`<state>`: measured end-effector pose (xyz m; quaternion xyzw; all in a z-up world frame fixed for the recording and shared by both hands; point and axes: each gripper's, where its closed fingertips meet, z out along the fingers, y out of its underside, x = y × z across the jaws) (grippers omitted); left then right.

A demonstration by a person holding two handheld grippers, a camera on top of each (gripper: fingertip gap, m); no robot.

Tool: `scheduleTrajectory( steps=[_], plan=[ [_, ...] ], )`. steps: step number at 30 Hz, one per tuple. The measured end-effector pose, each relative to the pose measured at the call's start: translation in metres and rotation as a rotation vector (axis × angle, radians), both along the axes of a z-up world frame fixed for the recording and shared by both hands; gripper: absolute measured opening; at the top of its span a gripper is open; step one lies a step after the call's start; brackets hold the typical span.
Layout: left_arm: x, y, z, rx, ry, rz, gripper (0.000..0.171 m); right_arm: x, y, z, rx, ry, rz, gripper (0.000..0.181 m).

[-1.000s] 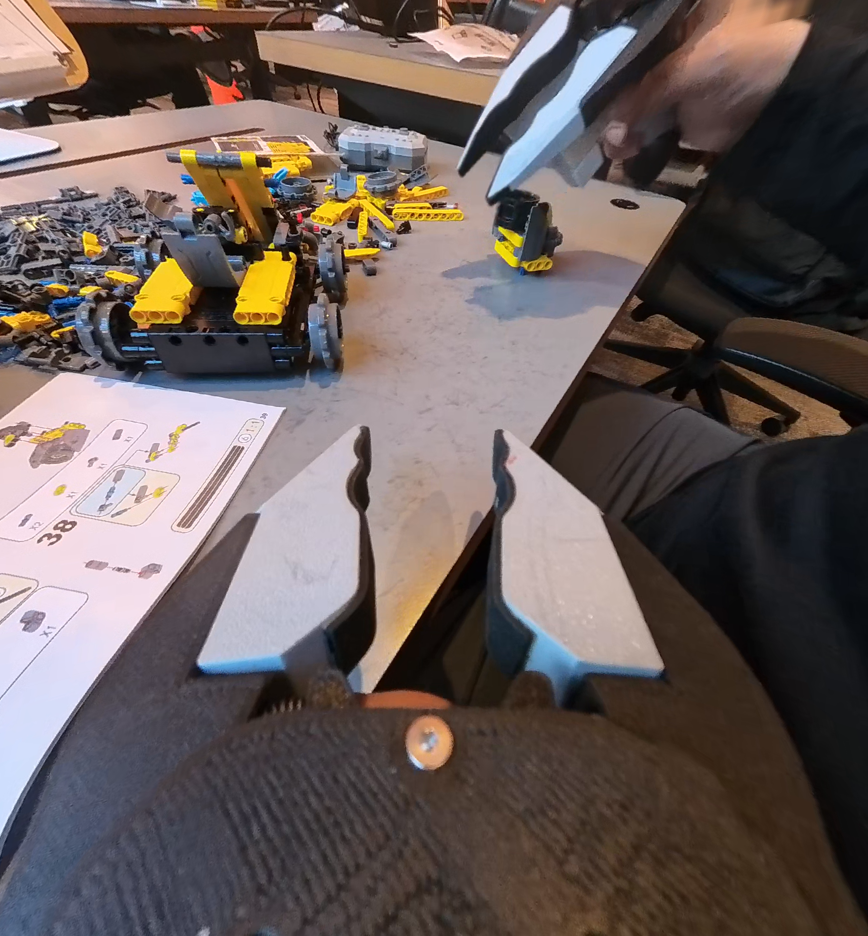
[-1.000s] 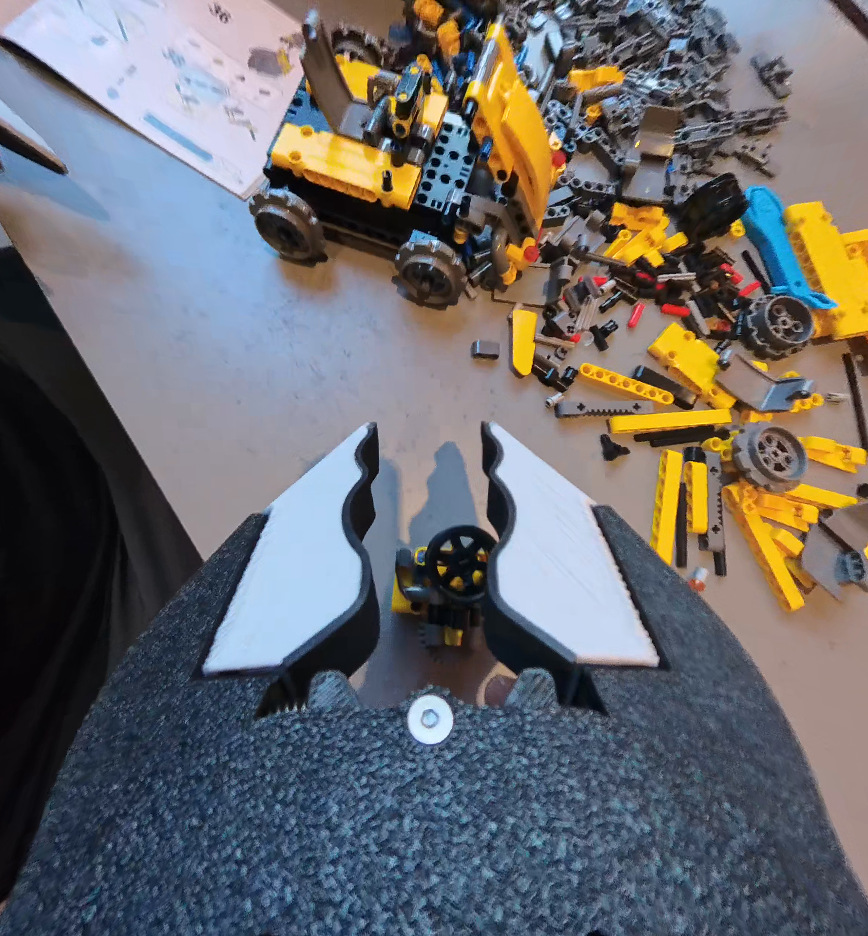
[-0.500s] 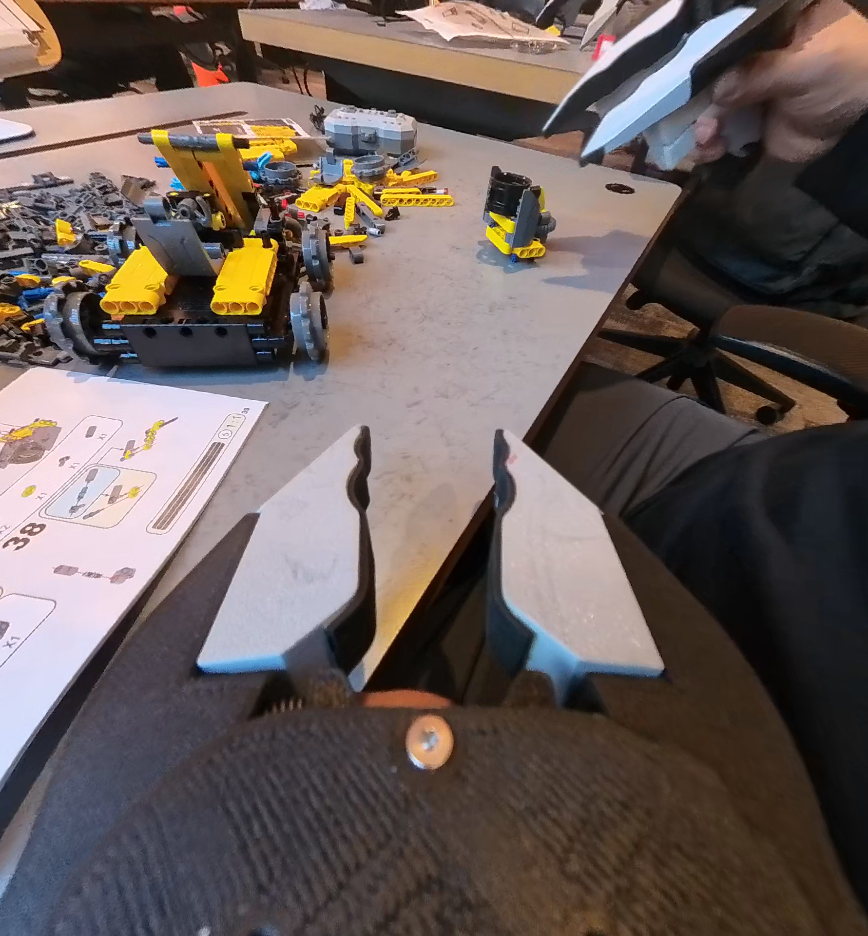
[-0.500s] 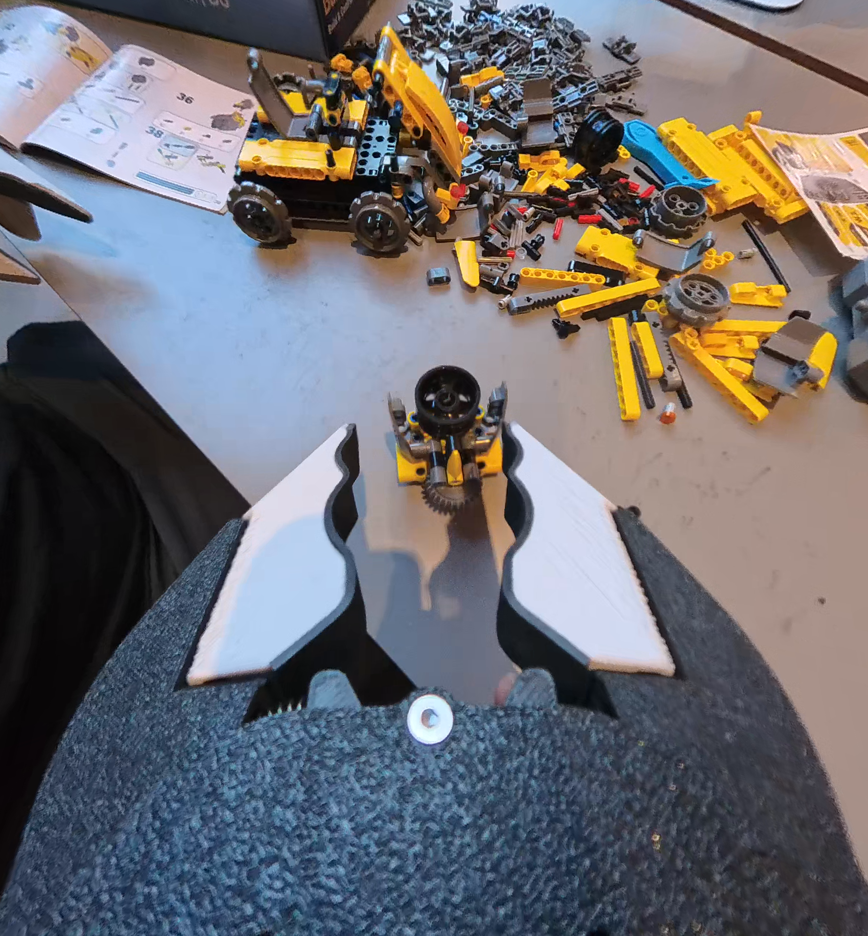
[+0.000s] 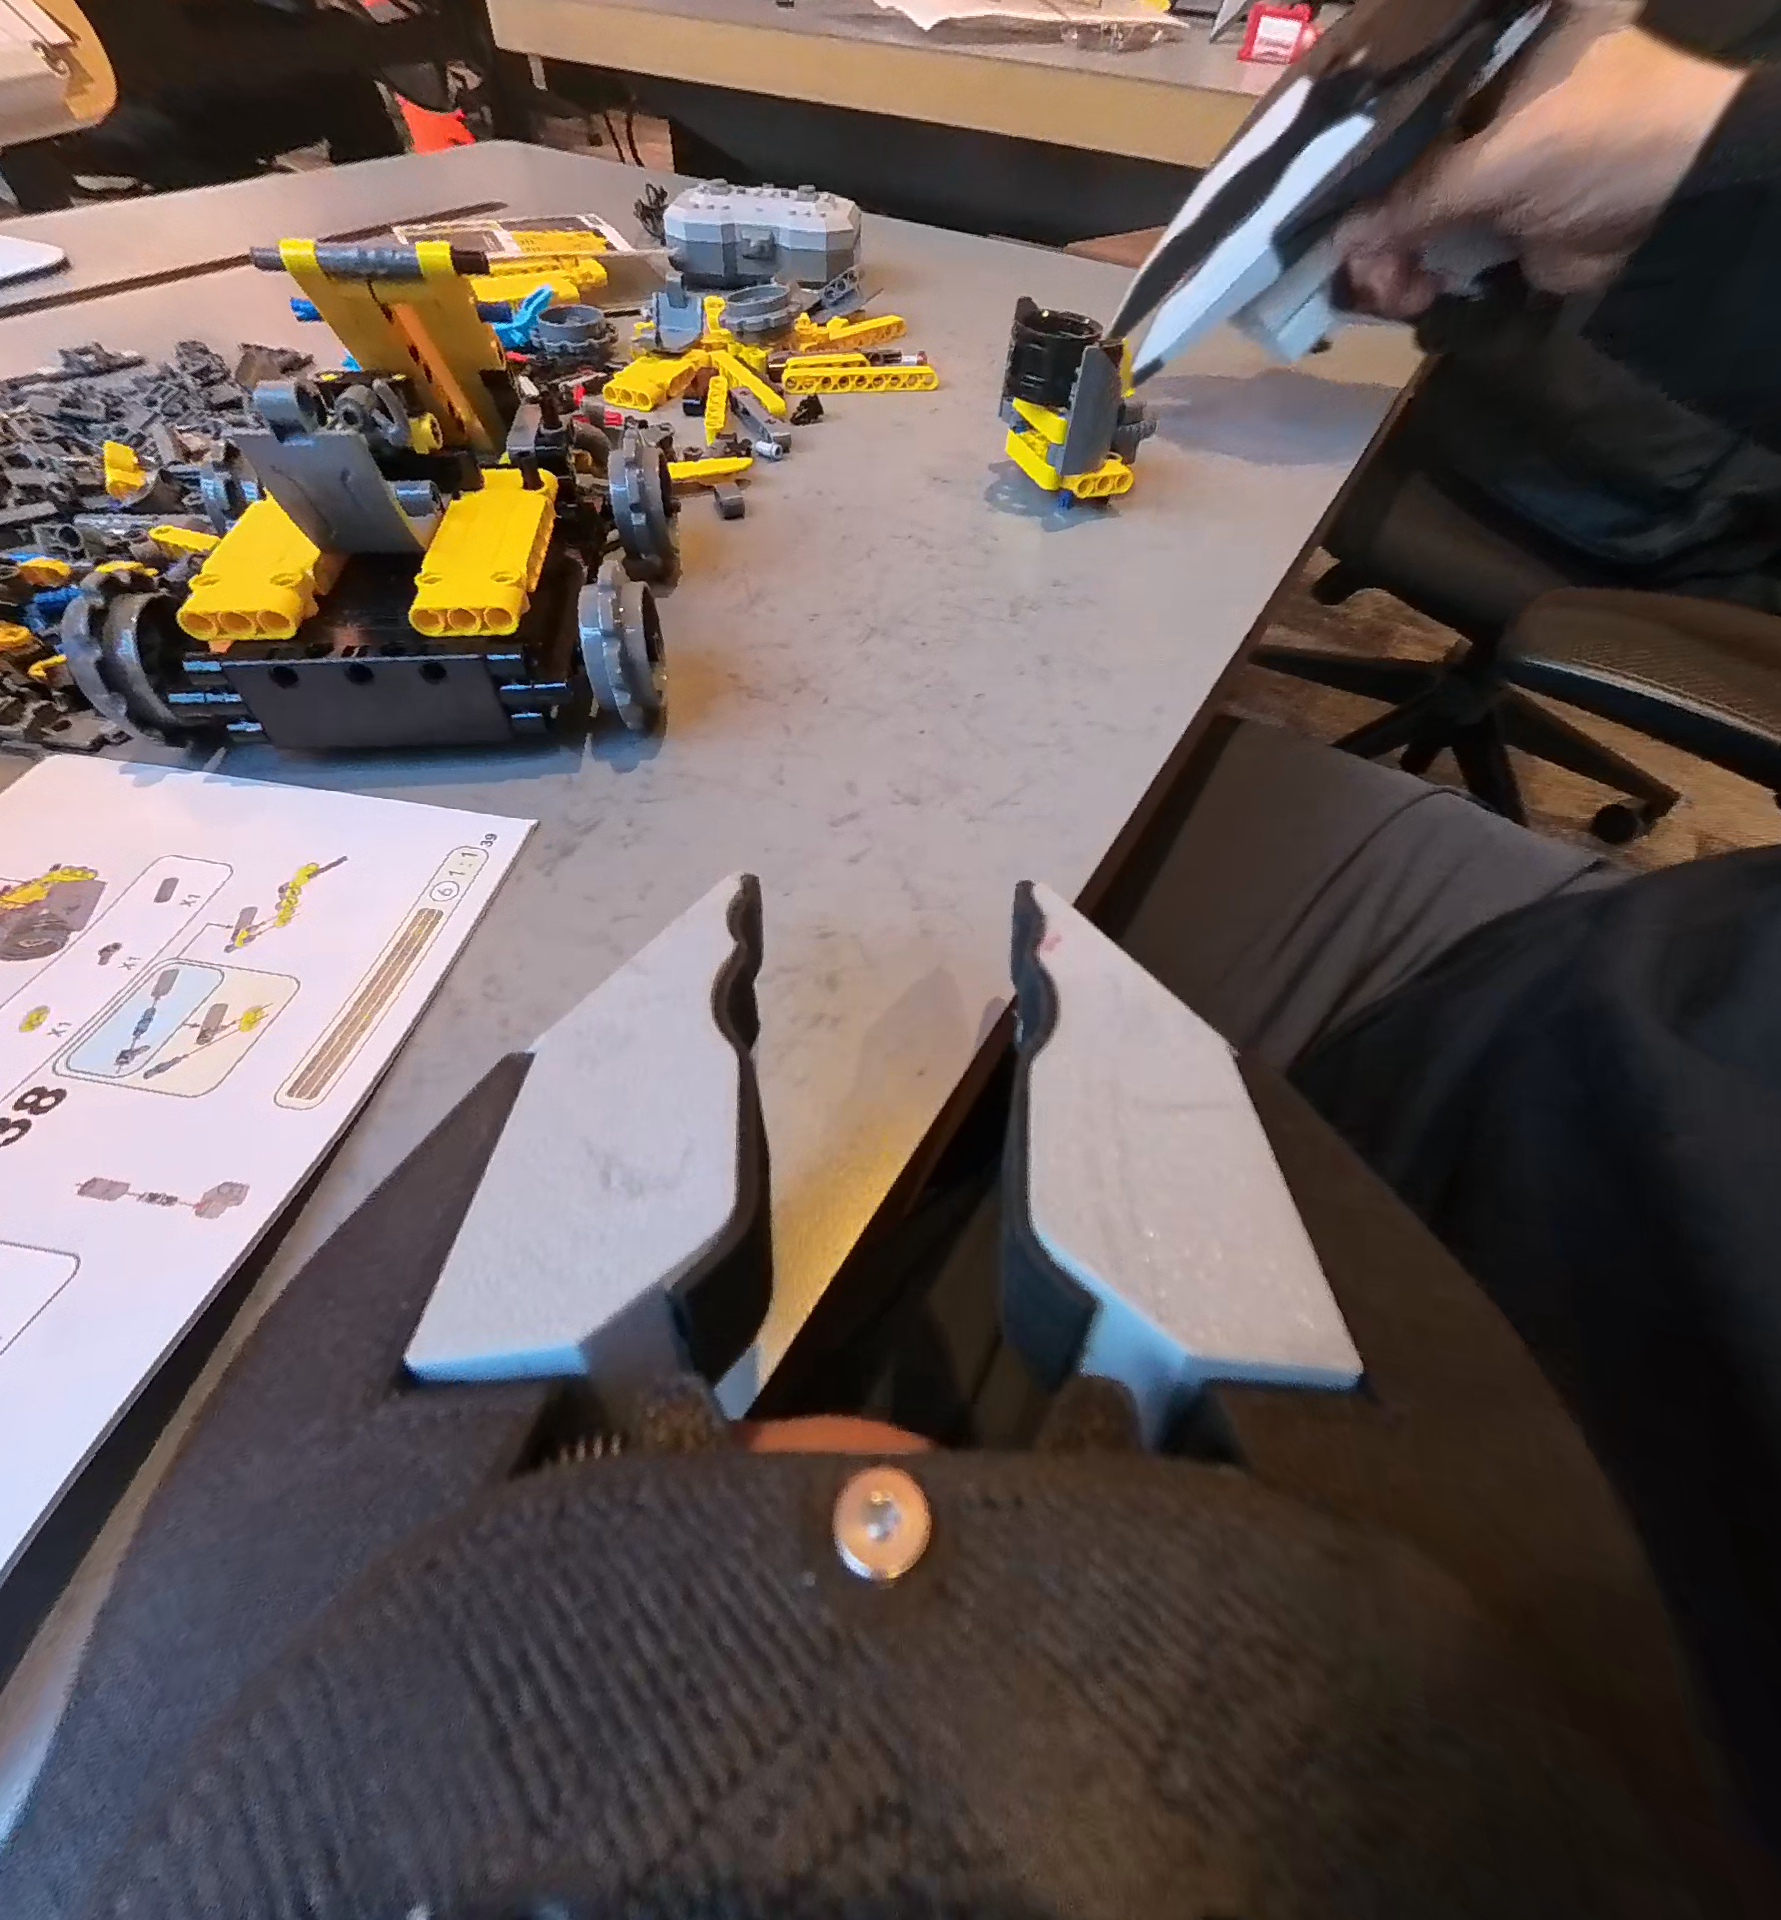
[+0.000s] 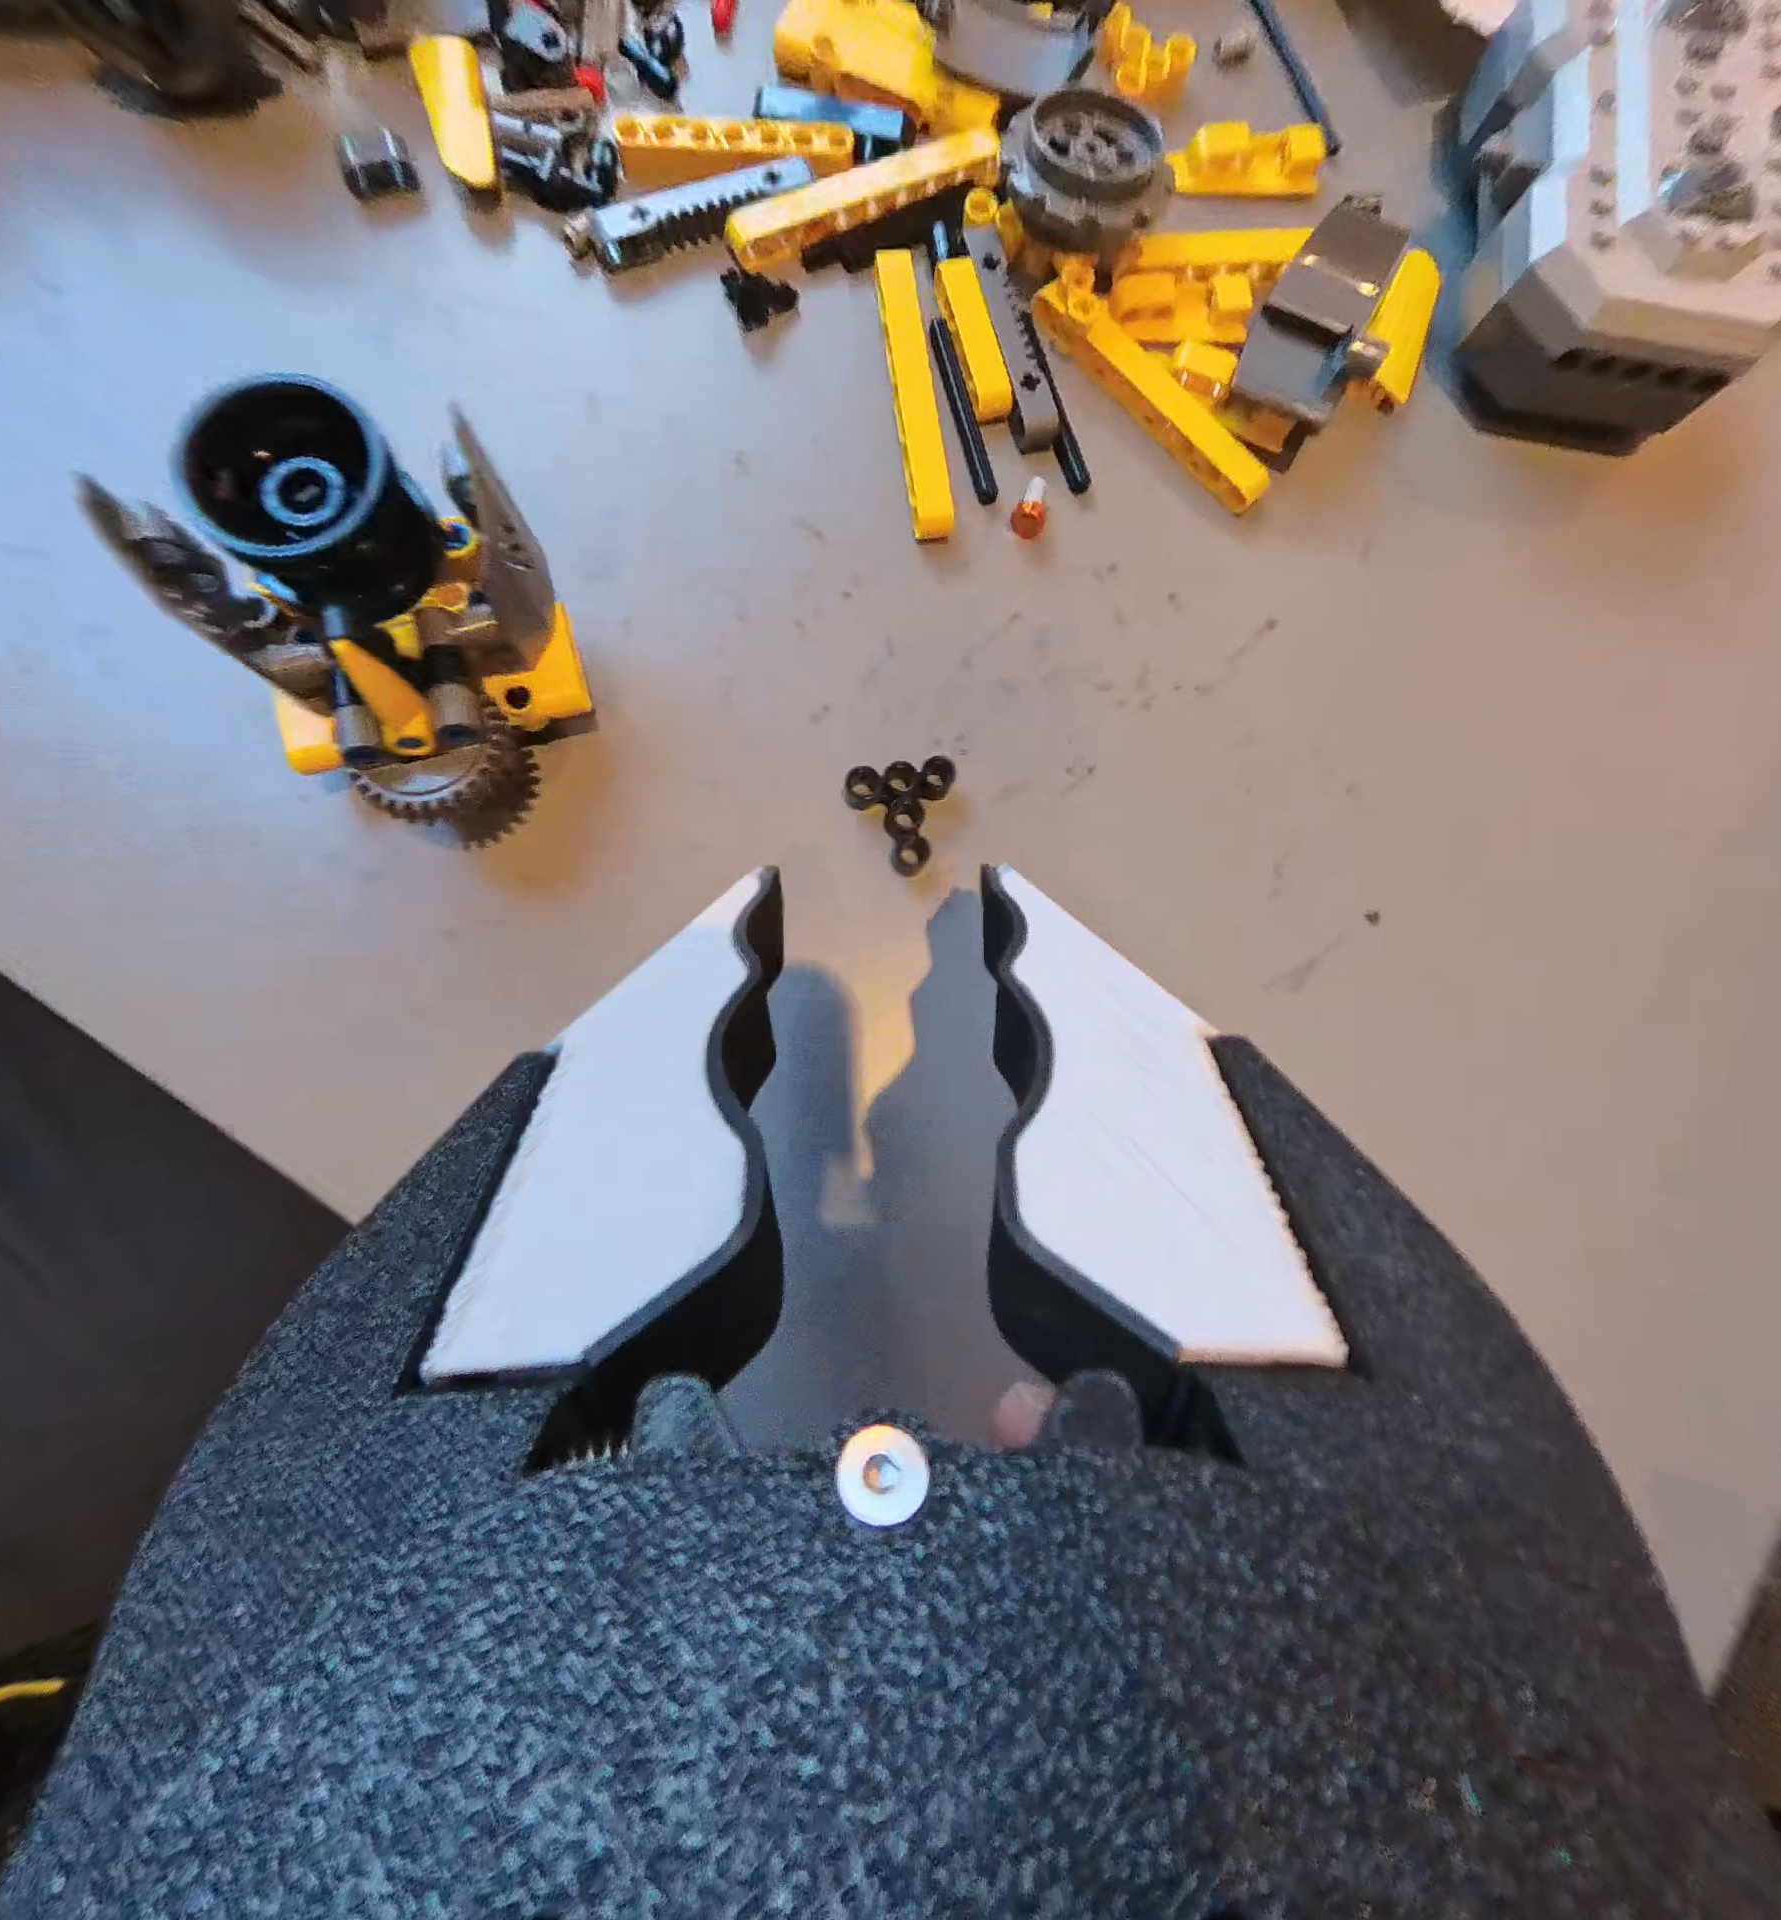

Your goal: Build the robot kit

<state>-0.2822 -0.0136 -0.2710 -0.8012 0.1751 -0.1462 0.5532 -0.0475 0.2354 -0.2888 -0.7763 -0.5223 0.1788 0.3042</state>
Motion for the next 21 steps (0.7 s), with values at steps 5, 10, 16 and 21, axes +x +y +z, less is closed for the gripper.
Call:
scheduleTrajectory(
  steps=[5, 10, 16, 21],
  plan=[
    [-0.001, 0.001, -0.001, 0.002, 0.010, 0.006, 0.045, -0.021, 0.017, -0.012, -0.085, 0.013, 0.063, 0.007],
    [-0.003, 0.002, -0.001, 0.004, -0.003, 0.005, 0.044, -0.069, 0.036, -0.005, -0.093, 0.033, 0.133, 0.007],
    [-0.007, 0.001, -0.001, 0.006, 0.006, 0.016, 0.044, -0.098, 0.036, 0.007, -0.100, 0.061, 0.185, 0.021],
    [-0.007, 0.000, 0.002, 0.010, -0.010, 0.012, 0.044, -0.070, 0.022, 0.010, -0.112, 0.100, 0.141, 0.030]
  ],
)
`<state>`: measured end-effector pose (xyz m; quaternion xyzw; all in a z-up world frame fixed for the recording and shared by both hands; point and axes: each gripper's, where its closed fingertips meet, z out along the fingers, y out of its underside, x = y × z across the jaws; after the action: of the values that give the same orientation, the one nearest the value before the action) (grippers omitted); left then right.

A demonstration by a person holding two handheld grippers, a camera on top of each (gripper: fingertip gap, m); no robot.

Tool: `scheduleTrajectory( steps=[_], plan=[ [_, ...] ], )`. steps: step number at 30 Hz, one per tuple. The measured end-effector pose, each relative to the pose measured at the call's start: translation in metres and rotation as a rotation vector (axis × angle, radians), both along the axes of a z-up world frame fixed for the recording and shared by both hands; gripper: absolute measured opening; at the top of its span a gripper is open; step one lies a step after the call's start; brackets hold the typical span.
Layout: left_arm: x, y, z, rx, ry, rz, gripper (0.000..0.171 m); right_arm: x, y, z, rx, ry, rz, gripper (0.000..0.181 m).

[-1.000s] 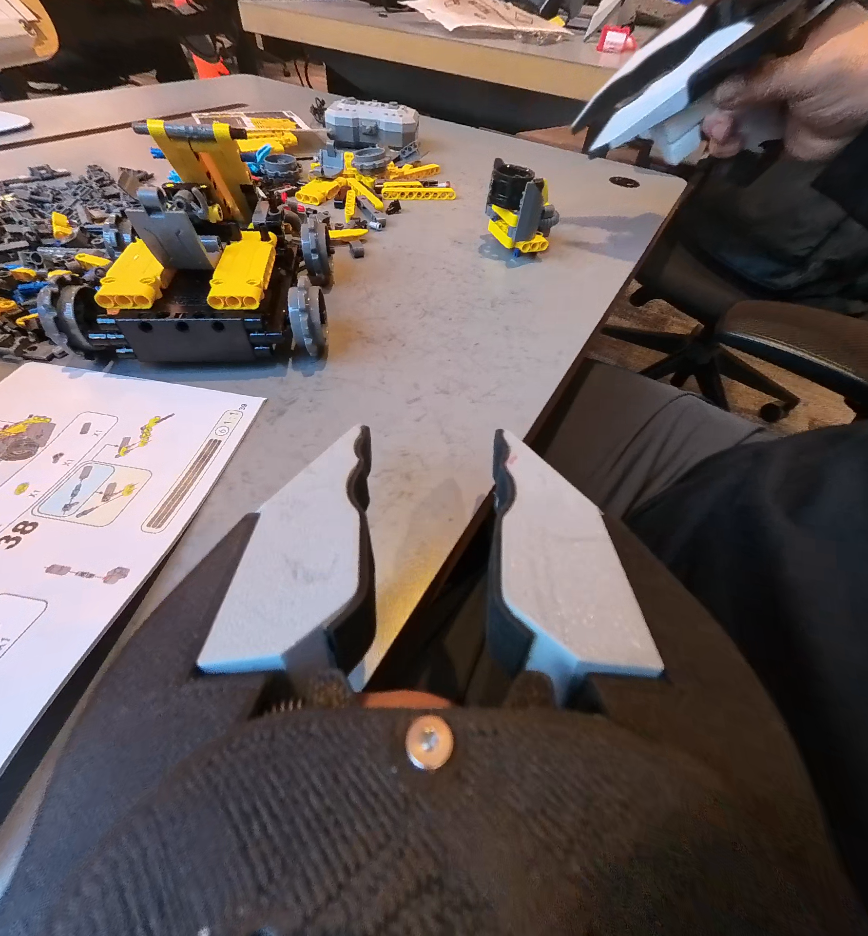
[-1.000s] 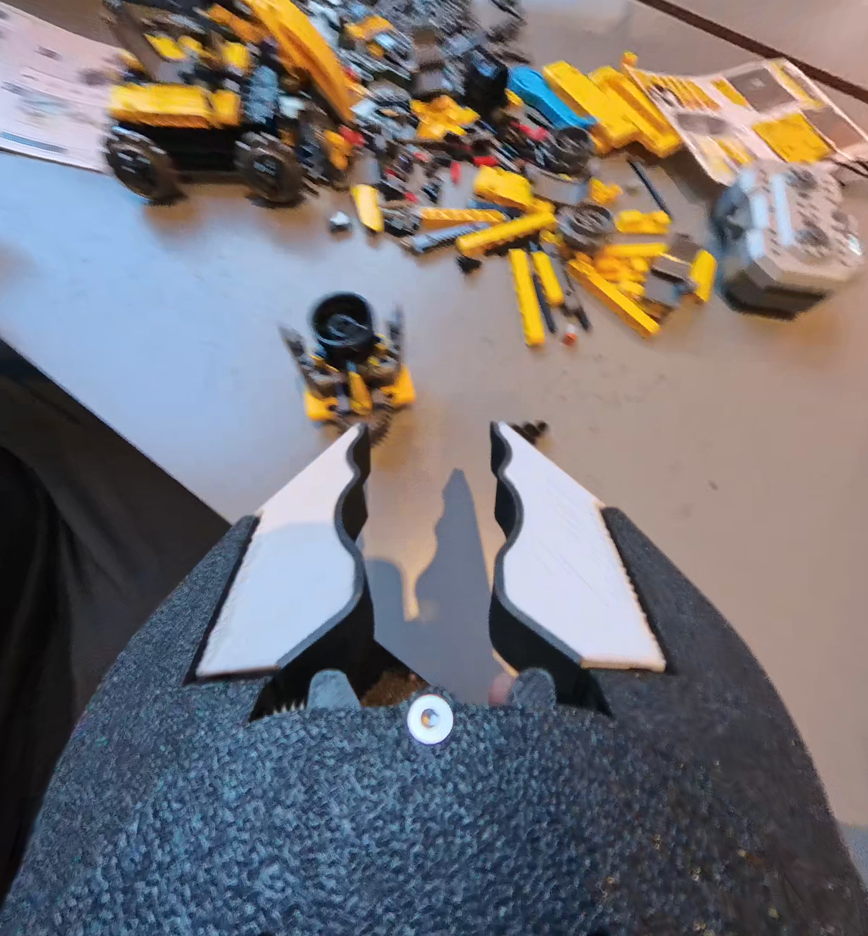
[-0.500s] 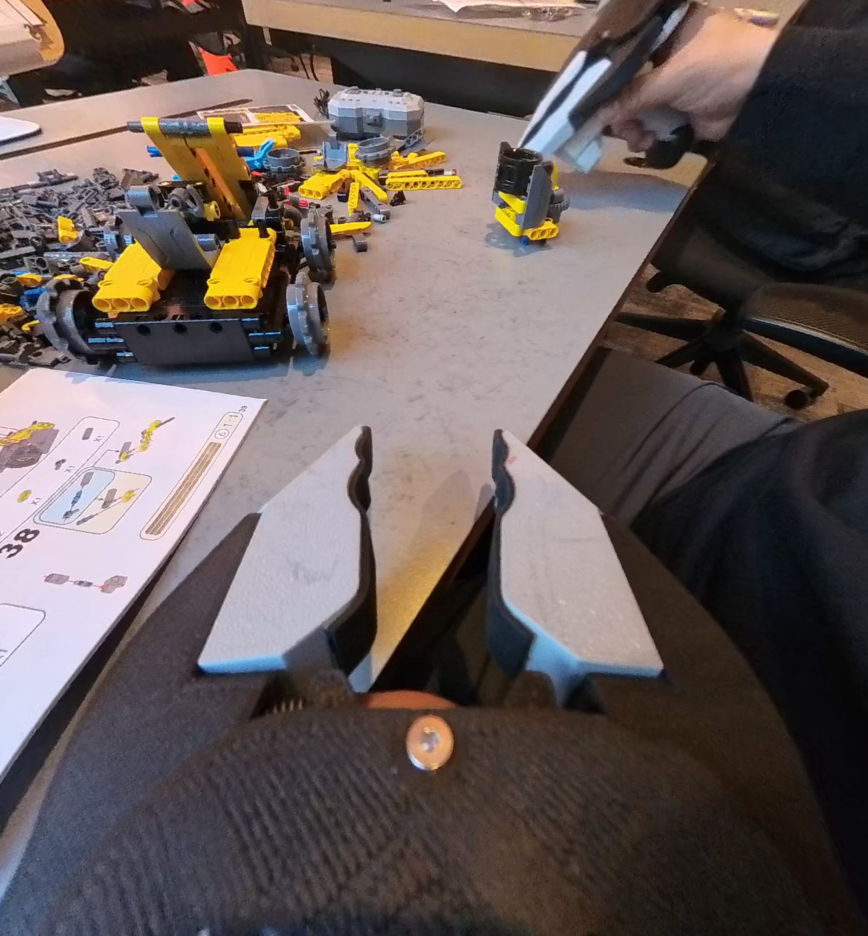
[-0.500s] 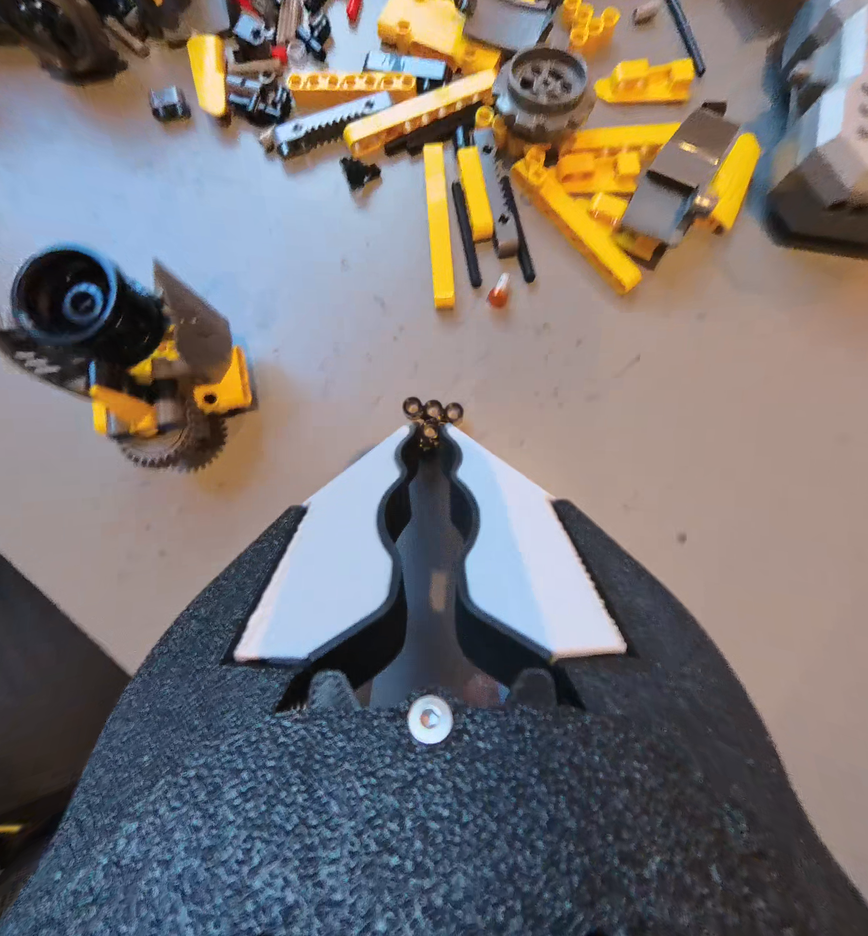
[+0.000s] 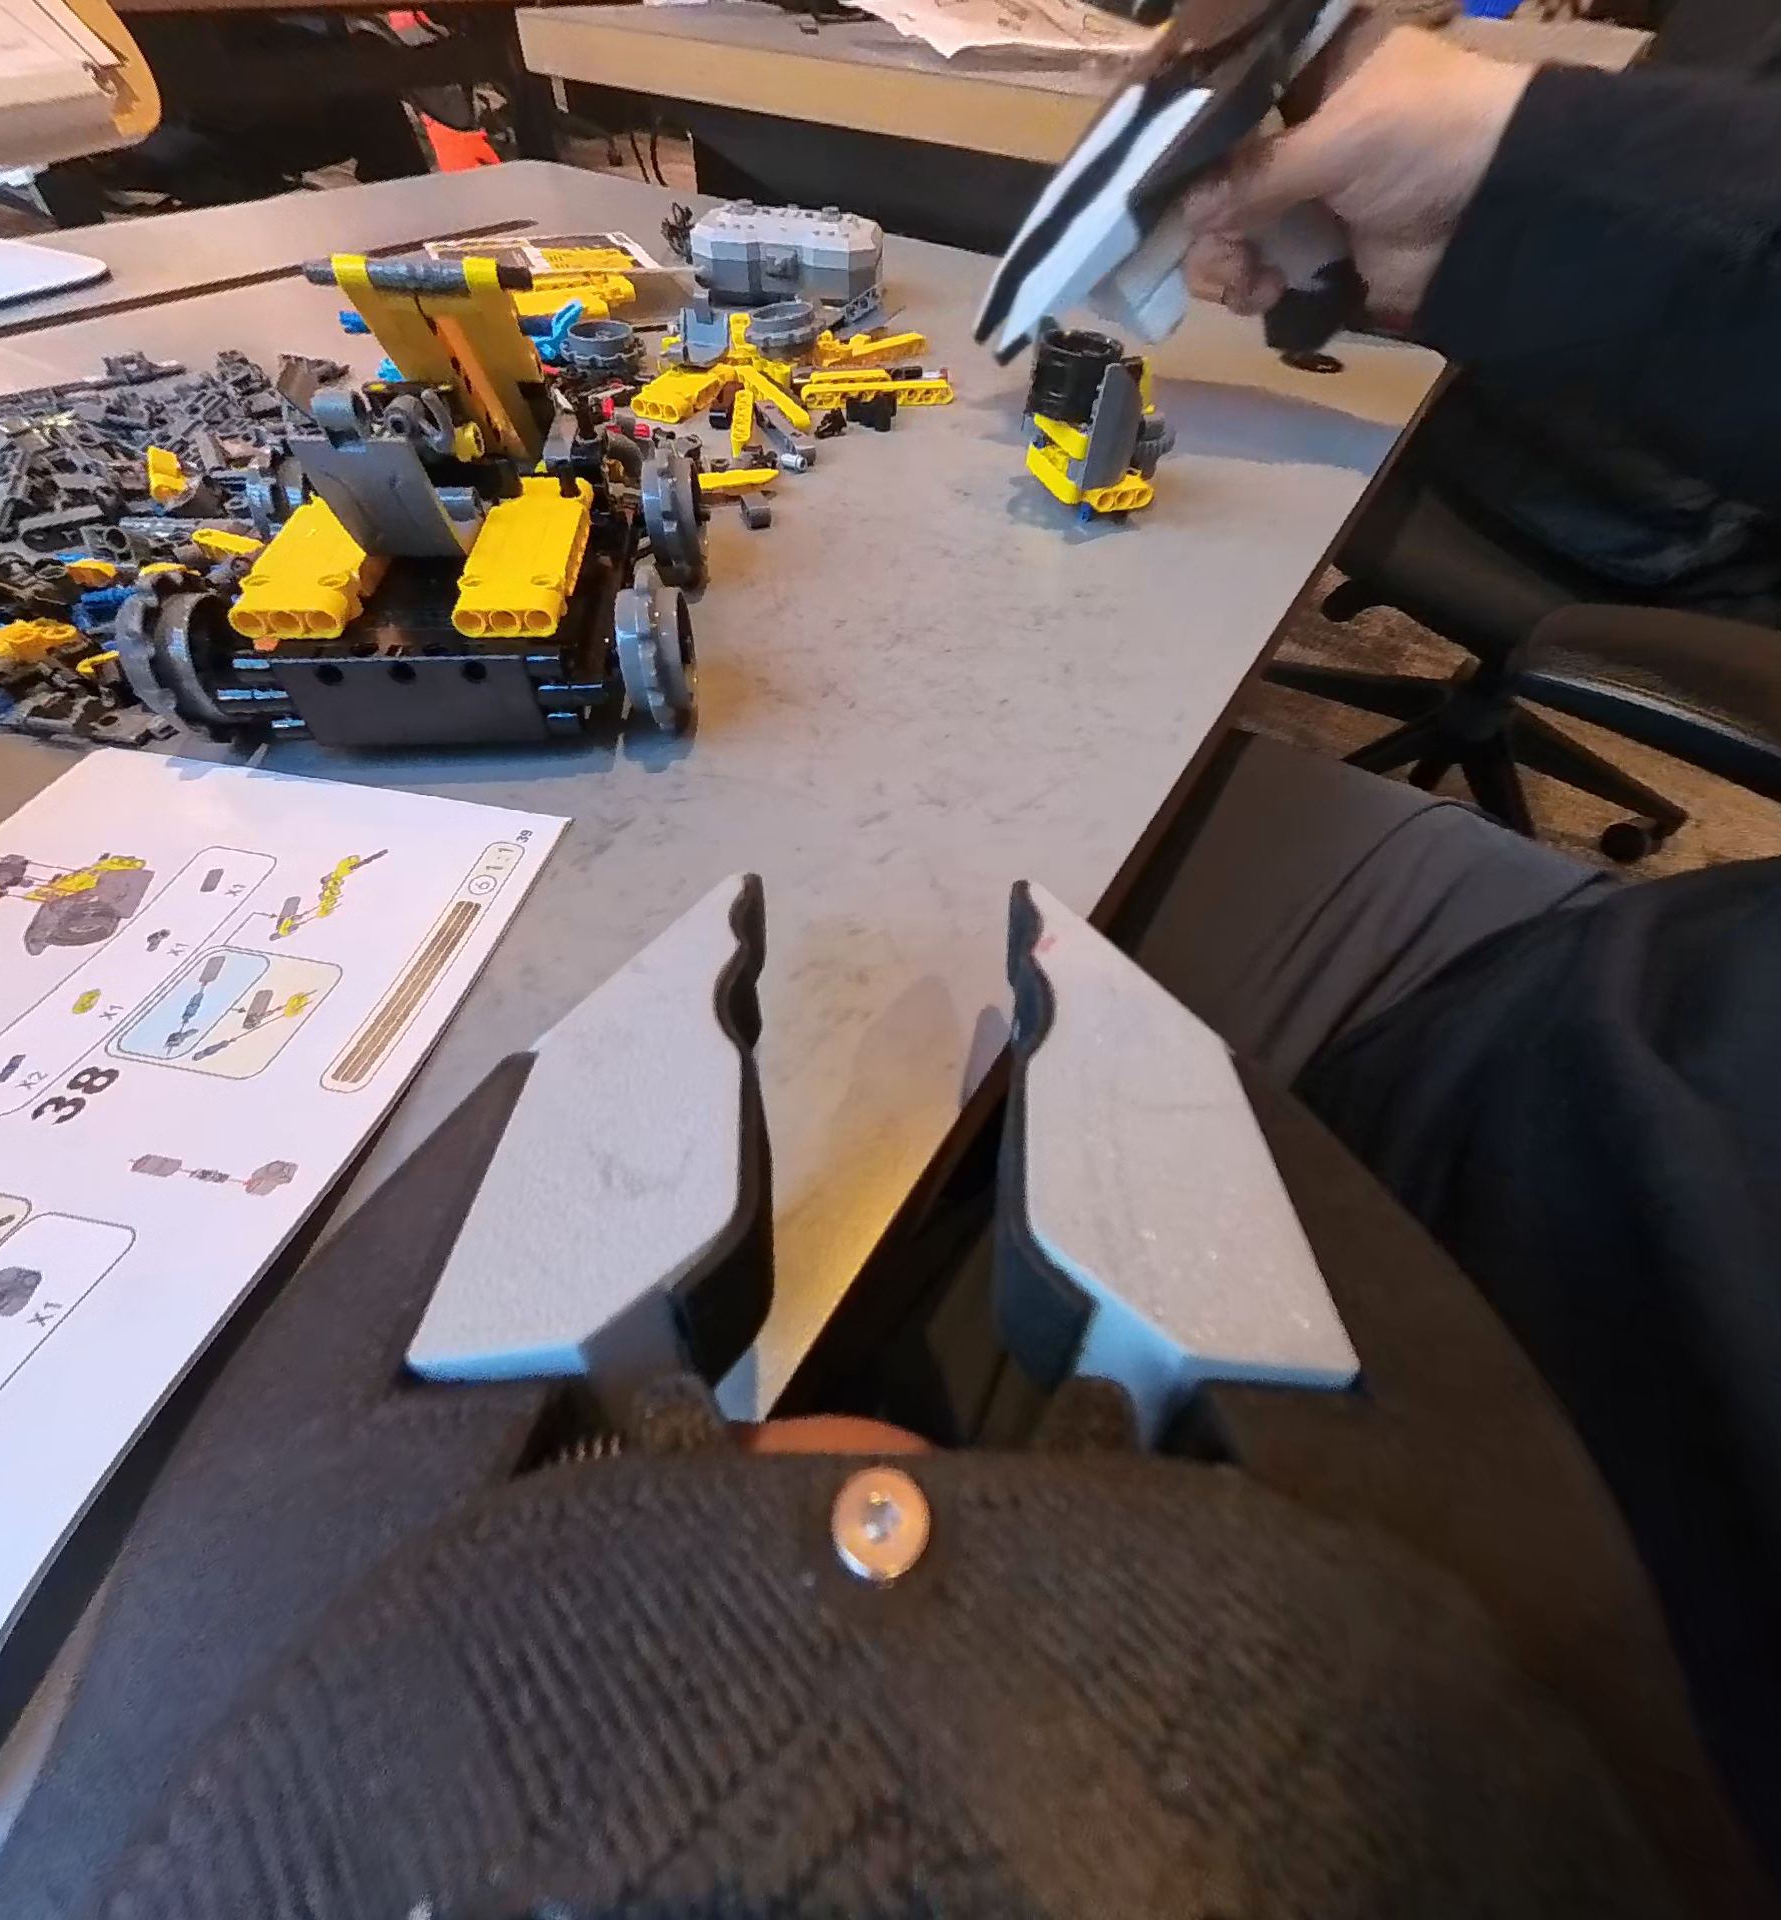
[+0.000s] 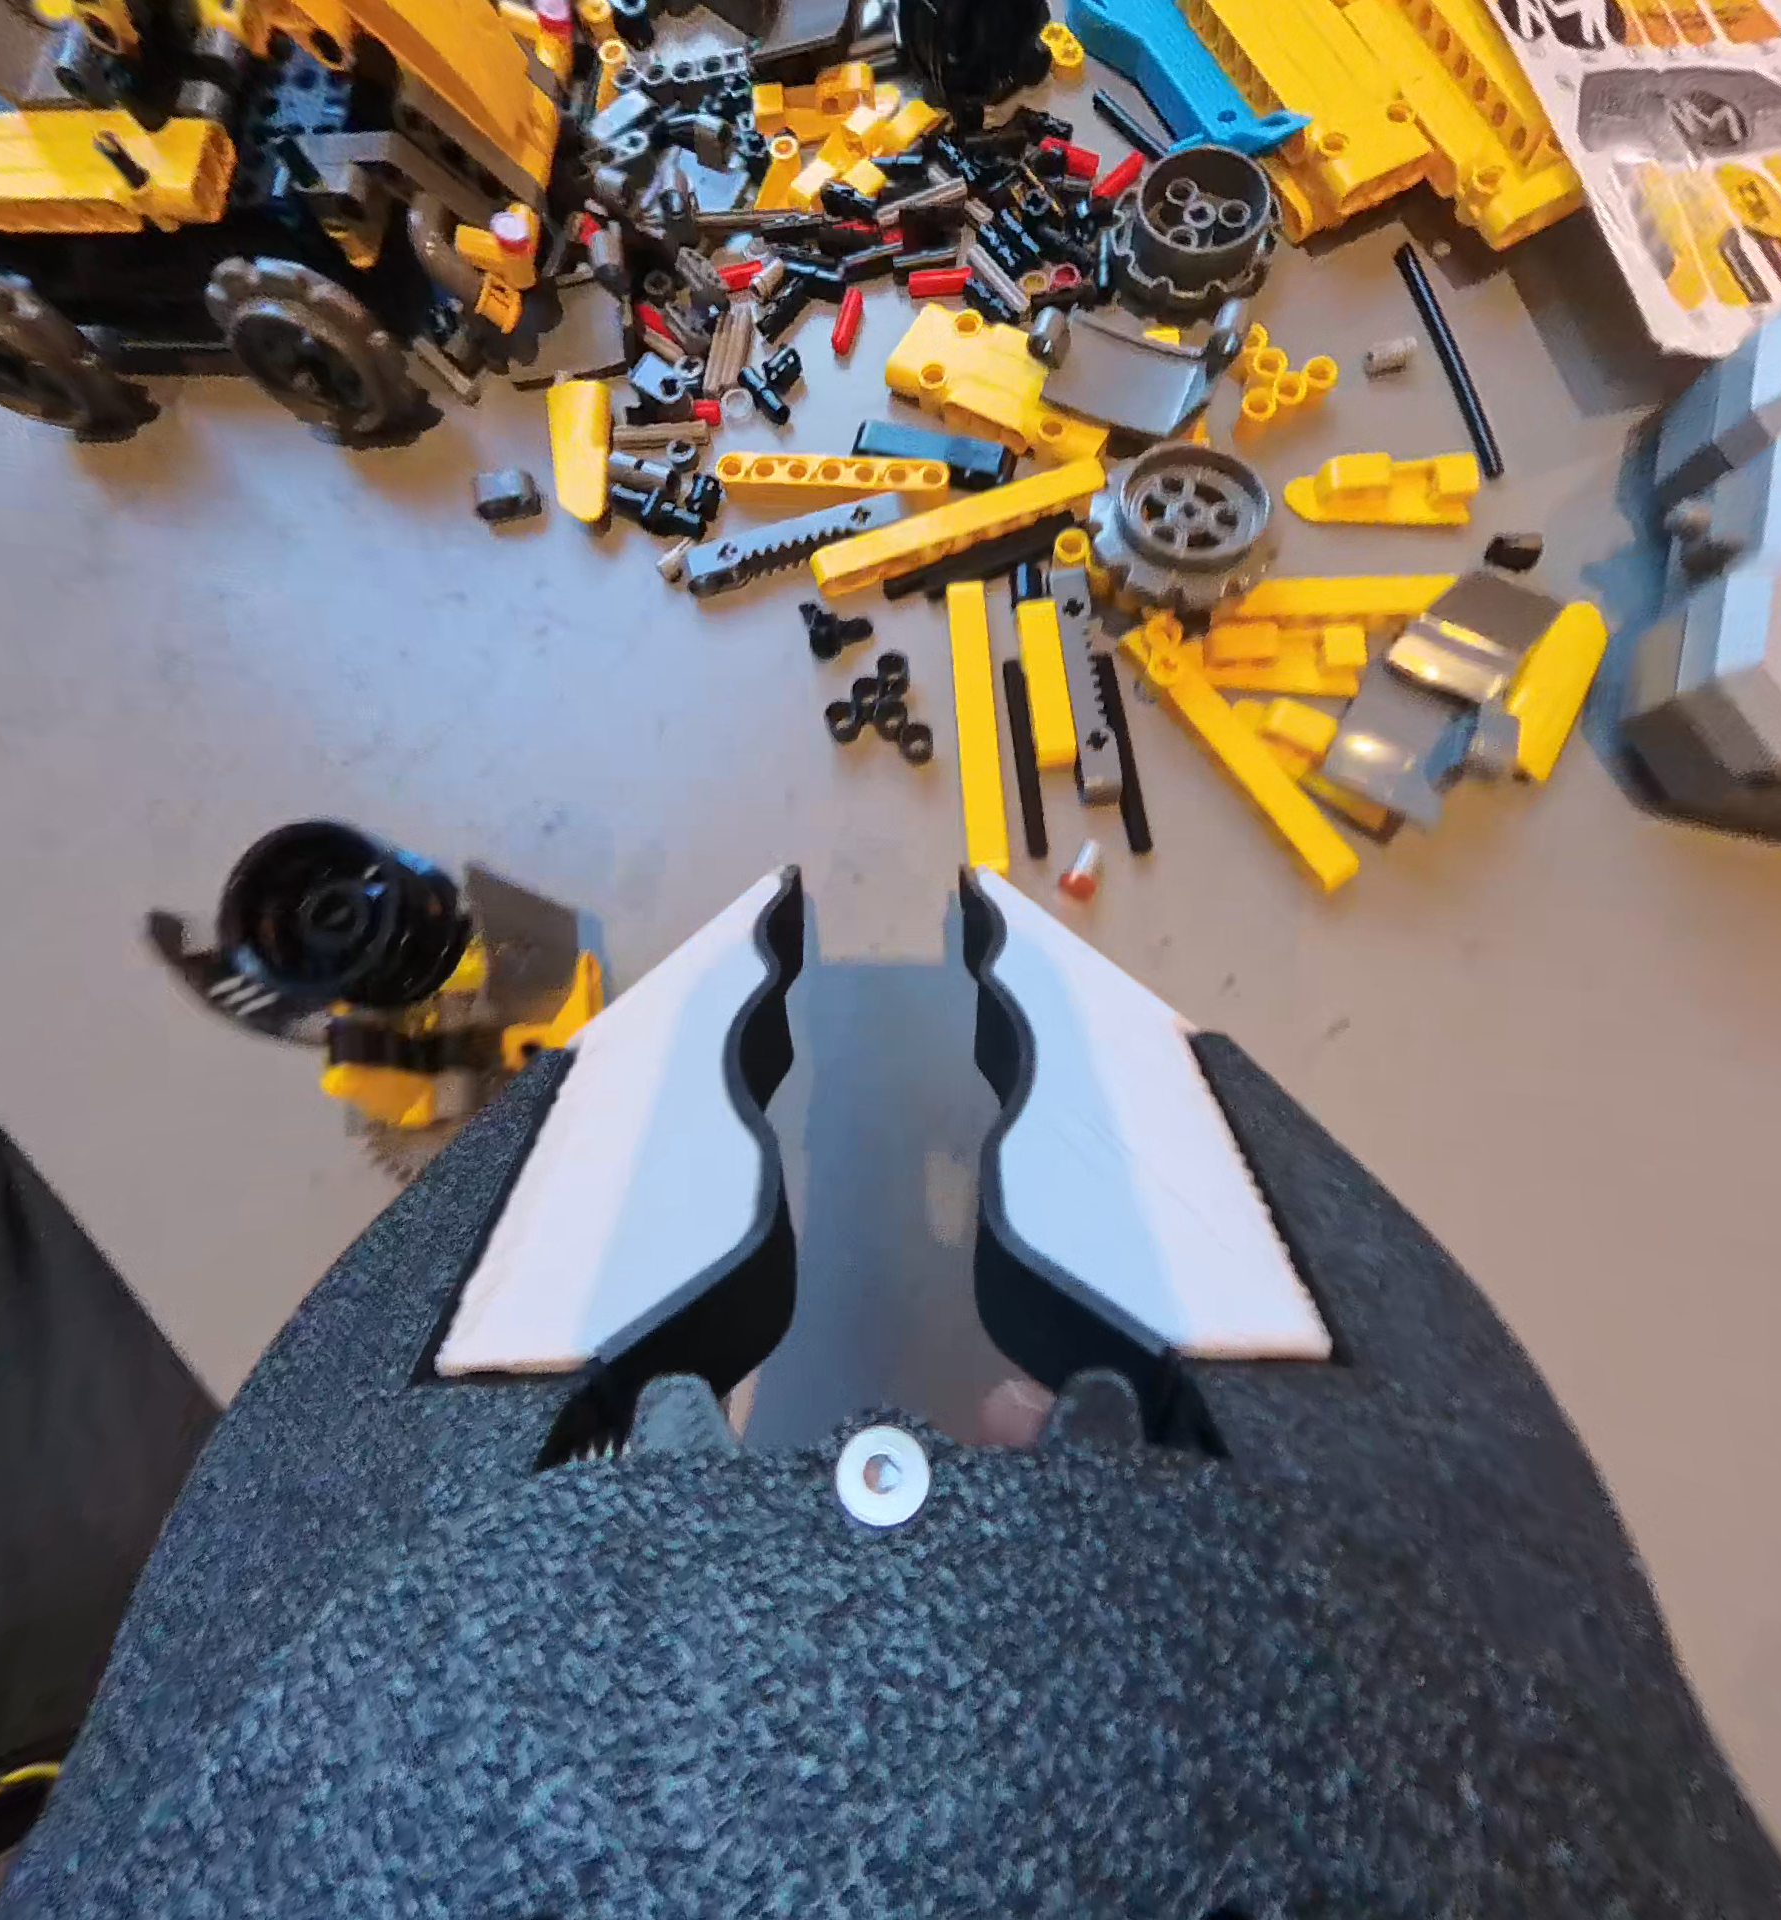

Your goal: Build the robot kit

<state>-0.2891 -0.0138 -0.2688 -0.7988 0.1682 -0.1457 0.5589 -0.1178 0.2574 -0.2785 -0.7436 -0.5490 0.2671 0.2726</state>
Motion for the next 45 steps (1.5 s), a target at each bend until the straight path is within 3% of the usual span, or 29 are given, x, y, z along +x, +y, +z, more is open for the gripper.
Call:
scheduleTrajectory(
  steps=[4, 6, 8, 13, 16, 19, 27, 31, 33, 45],
  plan=[
    [0.003, -0.001, 0.000, 0.004, 0.008, -0.007, 0.044, 0.018, -0.044, 0.021, -0.145, 0.228, 0.031, 0.044],
    [0.004, 0.000, -0.001, -0.001, 0.004, -0.012, 0.044, 0.022, -0.068, 0.030, -0.245, 0.348, 0.051, 0.061],
    [0.007, 0.000, -0.002, -0.009, -0.004, -0.018, 0.044, 0.023, -0.082, 0.027, -0.273, 0.363, 0.042, 0.079],
    [0.011, 0.001, -0.004, -0.008, 0.021, -0.022, 0.043, 0.001, -0.089, 0.008, -0.128, 0.243, 0.029, 0.080],
    [0.010, 0.001, -0.005, -0.002, 0.044, -0.015, 0.043, -0.013, -0.091, -0.002, -0.056, 0.130, 0.083, 0.058],
    [0.007, 0.002, -0.005, 0.002, 0.045, -0.004, 0.043, -0.020, -0.094, -0.003, -0.050, 0.011, 0.151, 0.056],
    [0.009, 0.000, -0.005, 0.002, 0.052, -0.017, 0.043, -0.019, -0.085, 0.022, 0.176, -0.479, 0.349, 0.055],
    [0.008, -0.001, -0.003, 0.009, 0.060, -0.021, 0.043, -0.014, -0.086, 0.009, 0.254, -0.778, 0.468, 0.052],
    [0.006, -0.002, -0.003, 0.012, 0.064, -0.019, 0.043, -0.016, -0.085, 0.002, 0.298, -0.872, 0.512, 0.041],
    [0.004, -0.004, 0.004, 0.030, 0.053, -0.022, 0.043, -0.053, -0.109, 0.017, 0.289, -0.691, 0.574, 0.049]
  ],
)
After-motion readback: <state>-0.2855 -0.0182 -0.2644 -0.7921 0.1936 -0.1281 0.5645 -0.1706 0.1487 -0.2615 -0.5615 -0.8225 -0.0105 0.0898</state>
